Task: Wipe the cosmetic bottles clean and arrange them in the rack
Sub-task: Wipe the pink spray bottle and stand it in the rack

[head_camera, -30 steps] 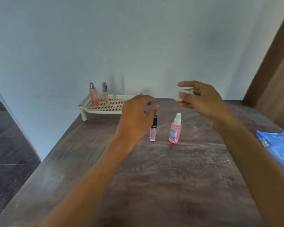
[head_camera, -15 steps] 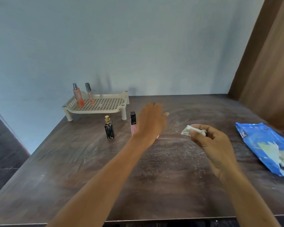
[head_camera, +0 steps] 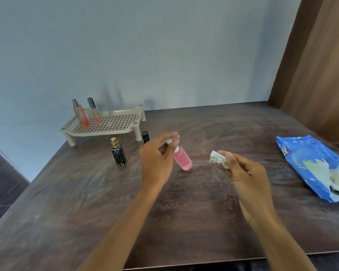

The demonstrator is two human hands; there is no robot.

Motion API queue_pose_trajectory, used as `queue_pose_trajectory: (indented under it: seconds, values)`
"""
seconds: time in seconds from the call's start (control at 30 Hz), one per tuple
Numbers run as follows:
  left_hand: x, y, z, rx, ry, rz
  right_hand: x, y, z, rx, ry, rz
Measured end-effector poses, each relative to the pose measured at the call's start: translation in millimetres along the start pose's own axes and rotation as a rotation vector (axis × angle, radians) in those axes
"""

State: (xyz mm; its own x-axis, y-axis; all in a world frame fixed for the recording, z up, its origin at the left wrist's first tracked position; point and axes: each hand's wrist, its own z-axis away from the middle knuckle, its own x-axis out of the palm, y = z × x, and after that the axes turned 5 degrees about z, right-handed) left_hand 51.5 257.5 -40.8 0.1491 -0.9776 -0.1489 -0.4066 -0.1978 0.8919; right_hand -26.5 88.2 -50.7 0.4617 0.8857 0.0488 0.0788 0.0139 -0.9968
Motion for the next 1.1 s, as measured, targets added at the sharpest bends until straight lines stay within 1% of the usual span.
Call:
queue_pose_trajectory:
  seconds: [0.07, 0.1, 0.23, 0.3, 0.4, 0.5, 0.63, 0.73, 0.87, 0.97, 1.03, 1.1]
  values:
    - [-7.1, -2.1, 20.9, -0.096, 0.058, 0.195, 11.4, -0.5, 7.8, -0.147, 0.008, 0.191]
    - [-9.7, -3.2, 29.7, -0.128, 0.08, 0.265, 19.0, -0.7, 13.2, -0.217, -0.004, 0.241]
    - [-19.1, -3.1, 56.0, -0.158, 0.146, 0.485, 46.9, 9.1, 36.9, -0.44, -0.078, 0.396]
    - [-24.5, -3.8, 65.2, -0.147, 0.183, 0.569, 52.3, 19.1, 47.3, -0.488, -0.1, 0.467]
    - [-29.9, -8.8, 75.0, -0.149, 0.232, 0.607, 51.2, 29.3, 59.9, -0.462, -0.086, 0.548]
    - [-32.2, -10.8, 80.6, -0.153, 0.217, 0.636, 50.0, 31.2, 64.7, -0.417, -0.067, 0.575]
    - [-34.3, -7.4, 82.6, -0.131, 0.199, 0.644, 55.4, 26.2, 64.5, -0.497, -0.094, 0.645]
    - [-35.5, -7.8, 81.7, -0.183, 0.238, 0.705, 58.4, 24.3, 63.8, -0.527, -0.108, 0.612]
    - [-36.0, -12.2, 82.7, -0.291, 0.273, 0.701, 61.1, 27.3, 67.2, -0.517, -0.103, 0.573]
    - [-31.3, -9.5, 90.7, -0.344, 0.244, 0.685, 61.9, 28.8, 71.6, -0.521, -0.063, 0.583]
    - [-24.7, -4.8, 96.8, -0.379, 0.215, 0.737, 61.4, 29.0, 74.4, -0.527, -0.058, 0.588]
    - [-20.1, -0.8, 100.9, -0.375, 0.222, 0.779, 58.4, 31.5, 76.0, -0.525, -0.047, 0.613]
